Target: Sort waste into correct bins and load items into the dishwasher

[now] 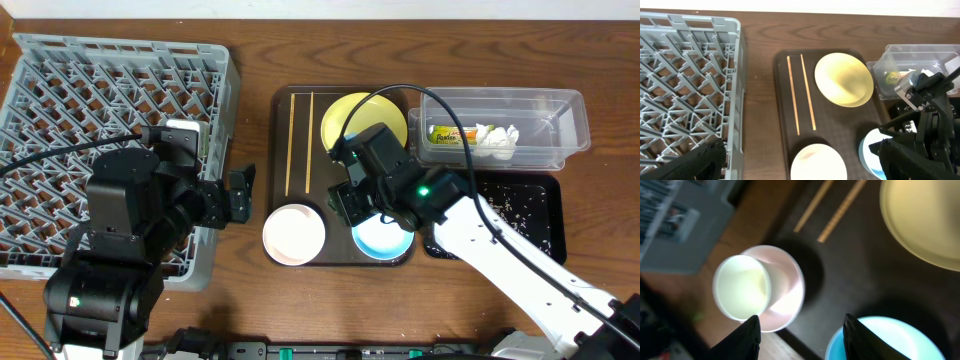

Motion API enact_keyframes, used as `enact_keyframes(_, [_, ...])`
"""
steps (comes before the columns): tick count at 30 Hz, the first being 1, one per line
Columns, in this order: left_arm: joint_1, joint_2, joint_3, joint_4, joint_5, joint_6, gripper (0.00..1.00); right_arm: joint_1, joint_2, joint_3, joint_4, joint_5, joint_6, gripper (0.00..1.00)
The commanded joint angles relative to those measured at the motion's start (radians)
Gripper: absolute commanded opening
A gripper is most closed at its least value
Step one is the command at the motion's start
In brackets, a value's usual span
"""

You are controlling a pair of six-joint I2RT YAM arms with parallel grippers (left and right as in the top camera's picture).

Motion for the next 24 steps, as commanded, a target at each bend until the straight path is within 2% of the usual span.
enact_keyframes(1, [0.005, -0.001, 0.020, -0.009, 0.059, -0.029, 0.98, 0.012, 0.016, 0.017, 0.007, -0.092, -0.006, 0.49])
enact_keyframes(5, [0.005, -0.001, 0.020, -0.024, 0.113, -0.040, 0.98, 0.052, 0.100, 0.016, 0.019, -0.087, 0.052, 0.48])
enact_keyframes(9, [0.005, -0.002, 0.020, -0.038, 0.101, -0.040, 0.98, 0.062, 0.187, 0.017, 0.055, -0.124, 0.137, 0.43])
enact_keyframes(15, [0.005, -0.038, 0.065, -0.081, -0.097, -0.052, 0.98, 0.072, 0.264, 0.016, 0.067, -0.164, 0.183, 0.40])
enact_keyframes(17, [0.005, -0.053, 0.074, -0.076, -0.122, -0.051, 0.98, 0.076, 0.273, 0.017, 0.071, -0.166, 0.183, 0.37])
enact_keyframes(22, [0.005, -0.081, 0.074, -0.084, -0.135, -0.050, 0.98, 0.079, 0.263, 0.018, 0.081, -0.184, 0.182, 0.37])
enact_keyframes(24, [0.005, -0.085, 0.074, -0.097, -0.135, -0.050, 0.98, 0.079, 0.261, 0.018, 0.090, -0.184, 0.182, 0.34])
